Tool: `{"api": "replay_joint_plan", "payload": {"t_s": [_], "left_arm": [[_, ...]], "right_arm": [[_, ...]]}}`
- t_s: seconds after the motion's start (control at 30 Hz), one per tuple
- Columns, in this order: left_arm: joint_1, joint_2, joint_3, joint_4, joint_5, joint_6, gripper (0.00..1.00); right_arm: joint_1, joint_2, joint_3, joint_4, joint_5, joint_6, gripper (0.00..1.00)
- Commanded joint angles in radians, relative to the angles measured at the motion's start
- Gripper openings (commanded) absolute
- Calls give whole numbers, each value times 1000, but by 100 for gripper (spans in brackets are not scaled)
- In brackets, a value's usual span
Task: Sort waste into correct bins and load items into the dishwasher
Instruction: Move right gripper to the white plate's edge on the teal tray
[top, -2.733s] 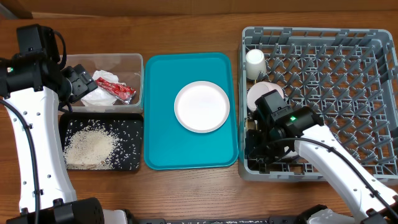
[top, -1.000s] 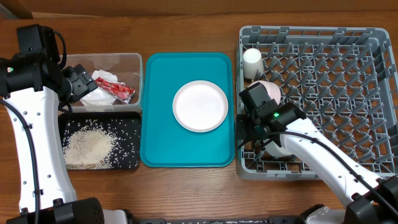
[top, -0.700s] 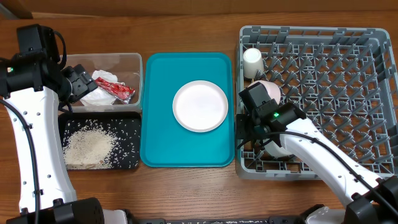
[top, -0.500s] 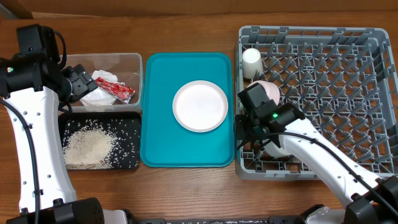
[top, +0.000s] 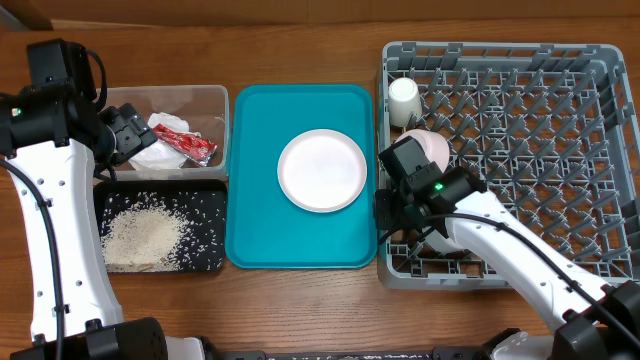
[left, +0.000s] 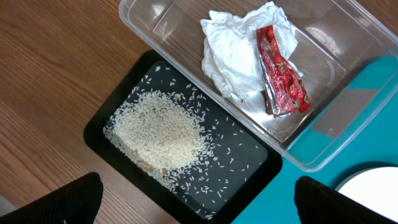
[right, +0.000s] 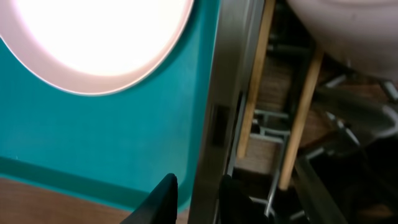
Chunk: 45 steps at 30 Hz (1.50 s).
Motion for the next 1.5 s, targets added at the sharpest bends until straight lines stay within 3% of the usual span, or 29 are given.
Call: {"api": "replay_joint_plan", "payload": {"t_s": [0.0, 0.2, 0.3, 0.4, 0.53, 0.97, 1.47], "left_arm": [[2, 3, 14, 0, -6, -3, 100], [2, 3, 14, 0, -6, -2, 100], [2, 3, 14, 0, -6, -2, 100], [2, 3, 14, 0, -6, -3, 100], [2, 3, 14, 0, -6, -2, 100], [2, 3, 14, 0, -6, -3, 100], [2, 3, 14, 0, -6, -2, 100]], "right_arm": [[-5, 4, 132, -46, -8, -55, 25], [-2, 4, 422, -186, 9, -96, 28], [14, 4, 501, -170, -25, -95, 23], [44, 15, 492, -98, -27, -92, 11], [87, 92, 444, 28, -26, -93, 7], [202, 517, 434, 197, -27, -92, 7], [332, 574, 435, 209, -158, -92, 9]]}}
